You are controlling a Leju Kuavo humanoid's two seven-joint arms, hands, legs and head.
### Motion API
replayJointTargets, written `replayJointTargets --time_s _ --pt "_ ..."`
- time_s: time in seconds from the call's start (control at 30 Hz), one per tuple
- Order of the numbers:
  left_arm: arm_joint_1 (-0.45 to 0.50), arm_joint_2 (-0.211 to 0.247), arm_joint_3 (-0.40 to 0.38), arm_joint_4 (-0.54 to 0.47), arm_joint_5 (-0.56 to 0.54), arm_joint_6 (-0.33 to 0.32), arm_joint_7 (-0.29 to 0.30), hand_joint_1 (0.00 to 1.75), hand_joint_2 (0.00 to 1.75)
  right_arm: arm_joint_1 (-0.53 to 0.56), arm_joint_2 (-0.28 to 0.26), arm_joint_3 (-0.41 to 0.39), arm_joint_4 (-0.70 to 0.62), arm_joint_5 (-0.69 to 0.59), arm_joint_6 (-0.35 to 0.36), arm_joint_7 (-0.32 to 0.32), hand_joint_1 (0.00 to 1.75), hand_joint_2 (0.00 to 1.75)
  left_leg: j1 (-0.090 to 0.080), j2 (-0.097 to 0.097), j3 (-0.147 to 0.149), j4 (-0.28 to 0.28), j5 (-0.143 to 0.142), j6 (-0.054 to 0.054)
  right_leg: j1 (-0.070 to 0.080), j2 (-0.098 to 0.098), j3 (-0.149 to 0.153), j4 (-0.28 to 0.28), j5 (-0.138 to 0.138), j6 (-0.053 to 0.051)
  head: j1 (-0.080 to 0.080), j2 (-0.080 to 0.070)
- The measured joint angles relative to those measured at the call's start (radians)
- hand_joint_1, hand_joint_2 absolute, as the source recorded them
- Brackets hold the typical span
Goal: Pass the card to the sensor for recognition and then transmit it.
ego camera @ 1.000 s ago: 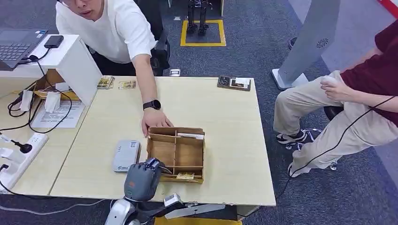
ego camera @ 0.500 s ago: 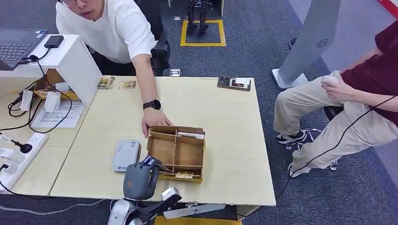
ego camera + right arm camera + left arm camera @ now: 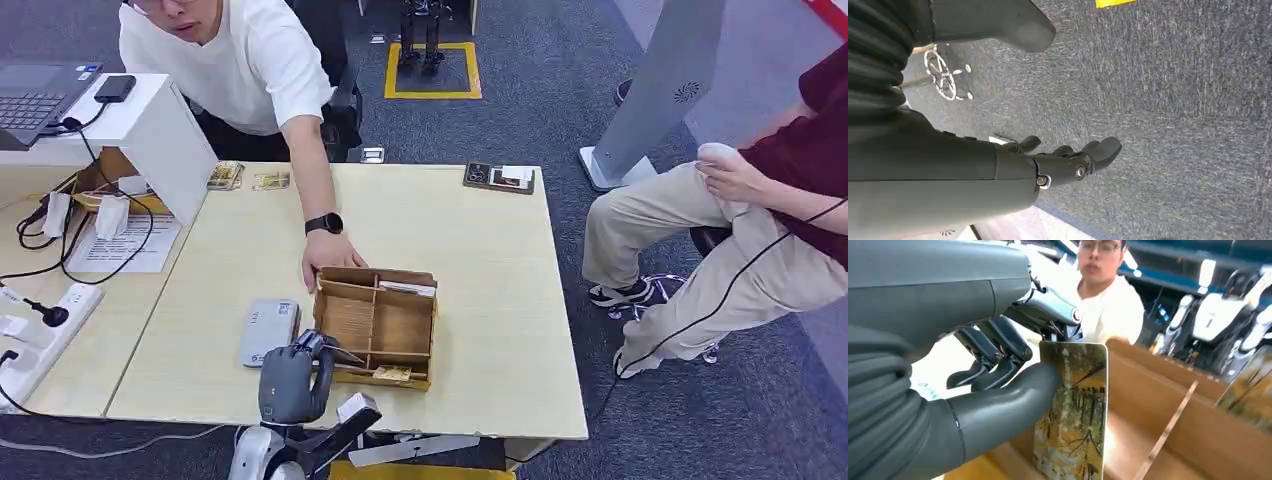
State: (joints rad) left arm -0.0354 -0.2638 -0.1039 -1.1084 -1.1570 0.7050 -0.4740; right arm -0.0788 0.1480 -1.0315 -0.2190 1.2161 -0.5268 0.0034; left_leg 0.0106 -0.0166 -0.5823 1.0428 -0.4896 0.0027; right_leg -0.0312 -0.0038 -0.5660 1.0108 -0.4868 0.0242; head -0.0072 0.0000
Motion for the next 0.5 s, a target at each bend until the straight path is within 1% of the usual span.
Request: replayJointTargets --time_s 0.1,0.2,0.37,0.43,0.5 --pt "0.004 -0.009 0.015 -0.025 -0.002 0.000 -0.025 1.75 1.75 0.000 0.001 0.000 0.000 0.000 0.000 0.000 0.00 1.75 0.000 0.000 0.000 0.000 0.000 0.000 0.000 0.000 0.000 0.000 0.000 0.000 0.000 0.000" --pt "0.008 -0.011 0.025 -0.039 0.000 0.000 -0.031 1.75 1.75 0.000 0.001 0.000 0.000 0.000 0.000 0.000 0.00 1.75 0.000 0.000 0.000 0.000 0.000 0.000 0.000 0.000 0.000 0.000 0.000 0.000 0.000 0.000" --pt "0.015 -0.018 0.042 -0.085 0.077 0.000 -0.121 1.75 1.75 0.000 0.002 0.000 0.000 -0.001 -0.003 0.000 0.00 1.75 0.000 0.000 0.000 0.000 0.000 0.000 0.000 0.000 0.000 0.000 0.000 0.000 0.000 0.000" --pt "0.019 -0.020 0.044 -0.122 0.092 0.000 -0.144 1.75 1.75 0.001 0.004 0.000 0.000 -0.001 -0.004 0.000 0.00 1.75 0.000 0.000 0.000 0.000 0.000 0.000 0.000 0.000 0.000 0.000 0.000 0.000 0.000 0.000" --pt "0.024 -0.020 0.044 -0.162 0.088 0.000 -0.155 1.75 1.75 0.001 0.005 0.000 0.000 0.002 -0.004 0.000 0.00 1.75 0.000 0.000 0.000 0.000 0.000 0.000 0.000 0.001 0.000 0.000 0.000 0.000 0.000 0.000"
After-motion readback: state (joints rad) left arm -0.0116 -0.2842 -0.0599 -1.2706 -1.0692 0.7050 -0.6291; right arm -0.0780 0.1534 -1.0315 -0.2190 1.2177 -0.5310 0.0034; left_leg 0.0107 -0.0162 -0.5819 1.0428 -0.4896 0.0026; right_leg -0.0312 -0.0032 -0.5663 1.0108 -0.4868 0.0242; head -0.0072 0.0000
